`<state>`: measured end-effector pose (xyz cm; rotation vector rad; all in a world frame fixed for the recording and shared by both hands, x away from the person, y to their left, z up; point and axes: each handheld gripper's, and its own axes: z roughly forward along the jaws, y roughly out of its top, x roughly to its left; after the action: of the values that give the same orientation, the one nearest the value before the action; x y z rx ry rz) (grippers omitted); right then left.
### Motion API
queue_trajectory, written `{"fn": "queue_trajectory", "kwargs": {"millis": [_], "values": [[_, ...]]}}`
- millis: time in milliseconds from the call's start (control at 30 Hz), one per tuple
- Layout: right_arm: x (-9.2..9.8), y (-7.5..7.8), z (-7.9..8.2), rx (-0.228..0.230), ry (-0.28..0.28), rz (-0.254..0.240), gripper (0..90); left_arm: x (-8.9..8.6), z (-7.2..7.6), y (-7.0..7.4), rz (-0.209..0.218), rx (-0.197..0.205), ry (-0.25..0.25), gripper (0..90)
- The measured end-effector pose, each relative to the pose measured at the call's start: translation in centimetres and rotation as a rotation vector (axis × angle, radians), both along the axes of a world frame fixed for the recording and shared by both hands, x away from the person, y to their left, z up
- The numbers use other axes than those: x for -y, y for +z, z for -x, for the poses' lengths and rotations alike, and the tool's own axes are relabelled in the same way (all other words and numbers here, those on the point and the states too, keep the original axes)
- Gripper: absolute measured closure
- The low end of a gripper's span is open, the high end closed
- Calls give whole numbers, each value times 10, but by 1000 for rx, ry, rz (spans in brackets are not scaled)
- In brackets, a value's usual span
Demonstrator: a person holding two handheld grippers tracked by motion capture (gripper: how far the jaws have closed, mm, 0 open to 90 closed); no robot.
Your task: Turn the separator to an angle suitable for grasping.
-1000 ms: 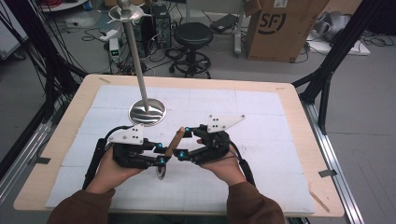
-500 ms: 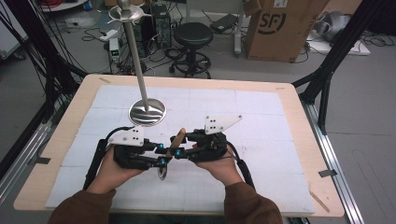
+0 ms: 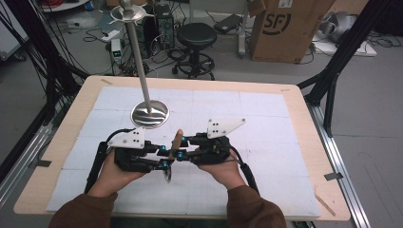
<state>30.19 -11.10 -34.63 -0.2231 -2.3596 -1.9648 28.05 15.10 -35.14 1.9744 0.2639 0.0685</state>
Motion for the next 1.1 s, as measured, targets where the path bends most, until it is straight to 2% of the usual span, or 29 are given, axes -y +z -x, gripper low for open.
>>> {"fn": "queue_trajectory", "kwargs": {"millis": [400,633,733,833,967,1100], "values": [[-2,0,1,20,-19,15,686,1,-2,-2,3,-7,14,661],[2,2,1,25,-35,13,685,-2,-3,-1,-3,-10,31,556],[6,4,0,28,-46,9,686,-9,-5,-1,-2,-19,56,511],[13,7,-1,35,-60,12,685,-18,-7,-2,-12,-36,104,445],[24,12,-2,38,-87,9,685,-33,-11,-2,-5,-44,147,386],[36,16,-4,38,-114,5,685,-45,-14,-3,-17,-47,189,334]]}}
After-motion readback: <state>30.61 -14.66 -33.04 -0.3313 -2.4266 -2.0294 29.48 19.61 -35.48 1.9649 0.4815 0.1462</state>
